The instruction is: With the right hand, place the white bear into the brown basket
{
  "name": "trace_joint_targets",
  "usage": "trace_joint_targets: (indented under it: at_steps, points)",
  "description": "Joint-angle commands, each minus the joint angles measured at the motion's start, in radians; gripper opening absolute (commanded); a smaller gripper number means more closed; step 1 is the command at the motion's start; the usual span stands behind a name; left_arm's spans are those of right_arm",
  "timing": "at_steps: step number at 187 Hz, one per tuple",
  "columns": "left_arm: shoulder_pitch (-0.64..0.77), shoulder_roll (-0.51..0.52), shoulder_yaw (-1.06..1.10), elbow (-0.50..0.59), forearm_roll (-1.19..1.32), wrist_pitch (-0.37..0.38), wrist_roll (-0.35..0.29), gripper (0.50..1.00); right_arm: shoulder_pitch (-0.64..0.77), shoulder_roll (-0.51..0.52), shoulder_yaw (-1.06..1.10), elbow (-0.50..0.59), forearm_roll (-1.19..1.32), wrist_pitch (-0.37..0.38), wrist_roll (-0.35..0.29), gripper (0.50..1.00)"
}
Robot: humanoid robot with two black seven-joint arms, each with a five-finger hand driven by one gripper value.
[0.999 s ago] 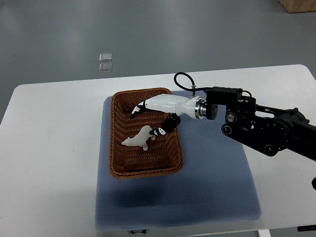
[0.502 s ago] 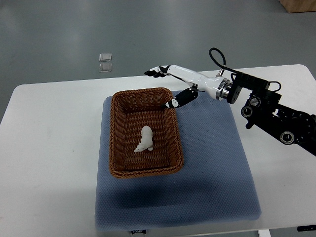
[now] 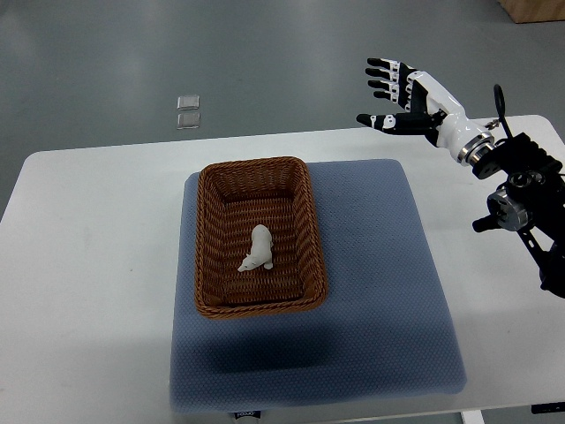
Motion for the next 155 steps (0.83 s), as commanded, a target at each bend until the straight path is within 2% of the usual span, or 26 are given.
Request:
trace_joint_targets:
  at_steps: [1, 87, 155]
  points:
    - [0.000, 0.000, 0.001, 0.000, 0.000, 0.000, 0.001, 1.000, -0.039, 0.000, 0.013, -0.005, 0.086, -0.025, -0.002, 0.921]
    - [0.000, 0.000, 0.001, 0.000, 0.000, 0.000, 0.001, 1.000, -0.080, 0.014, 0.028, -0.103, 0.413, -0.118, -0.001, 0.921]
    - [0.000, 0.000, 0.001, 0.000, 0.000, 0.000, 0.001, 1.000, -0.122, 0.033, 0.017, -0.111, 0.416, -0.127, 0.008, 0.924]
